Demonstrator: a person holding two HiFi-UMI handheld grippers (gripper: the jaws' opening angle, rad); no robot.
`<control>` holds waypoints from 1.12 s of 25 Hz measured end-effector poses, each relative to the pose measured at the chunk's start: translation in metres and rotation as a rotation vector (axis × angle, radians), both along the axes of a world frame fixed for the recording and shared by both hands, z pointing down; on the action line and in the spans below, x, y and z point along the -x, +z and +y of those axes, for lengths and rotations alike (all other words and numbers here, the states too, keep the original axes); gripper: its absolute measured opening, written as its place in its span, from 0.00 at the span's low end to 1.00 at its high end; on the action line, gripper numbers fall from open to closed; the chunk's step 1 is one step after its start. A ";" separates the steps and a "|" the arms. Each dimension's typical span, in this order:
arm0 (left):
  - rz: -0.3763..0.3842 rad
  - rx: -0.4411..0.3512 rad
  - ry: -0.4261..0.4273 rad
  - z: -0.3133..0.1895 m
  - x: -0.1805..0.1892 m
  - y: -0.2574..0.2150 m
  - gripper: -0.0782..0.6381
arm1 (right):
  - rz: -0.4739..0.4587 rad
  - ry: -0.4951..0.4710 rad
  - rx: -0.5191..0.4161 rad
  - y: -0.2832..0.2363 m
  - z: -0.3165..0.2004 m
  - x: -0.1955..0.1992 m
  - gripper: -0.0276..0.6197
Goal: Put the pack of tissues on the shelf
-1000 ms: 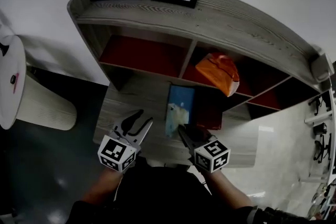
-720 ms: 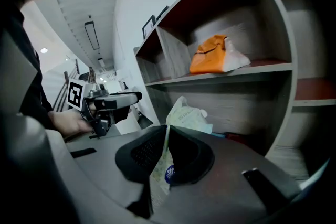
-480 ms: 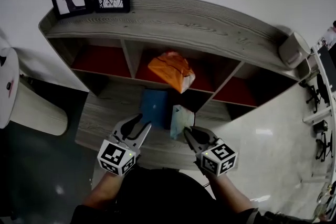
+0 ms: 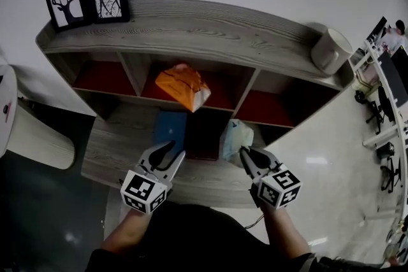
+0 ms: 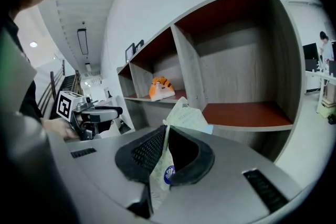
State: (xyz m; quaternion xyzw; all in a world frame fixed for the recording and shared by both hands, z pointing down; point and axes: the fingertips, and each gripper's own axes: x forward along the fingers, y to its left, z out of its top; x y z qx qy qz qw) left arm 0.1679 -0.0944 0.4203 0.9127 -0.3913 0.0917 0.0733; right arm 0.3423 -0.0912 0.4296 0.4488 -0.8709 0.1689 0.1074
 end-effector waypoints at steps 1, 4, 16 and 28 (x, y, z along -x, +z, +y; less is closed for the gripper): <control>-0.004 -0.001 0.005 -0.001 -0.003 0.000 0.30 | -0.003 0.013 -0.006 -0.002 -0.004 -0.006 0.09; -0.002 0.001 0.011 -0.006 -0.012 -0.001 0.29 | -0.002 0.046 -0.018 -0.008 -0.016 -0.025 0.09; -0.010 -0.033 0.041 -0.026 -0.036 -0.018 0.28 | 0.032 0.154 -0.068 -0.023 -0.079 -0.075 0.09; -0.028 -0.001 0.080 -0.043 -0.055 -0.011 0.28 | 0.058 0.190 -0.045 -0.012 -0.127 -0.091 0.09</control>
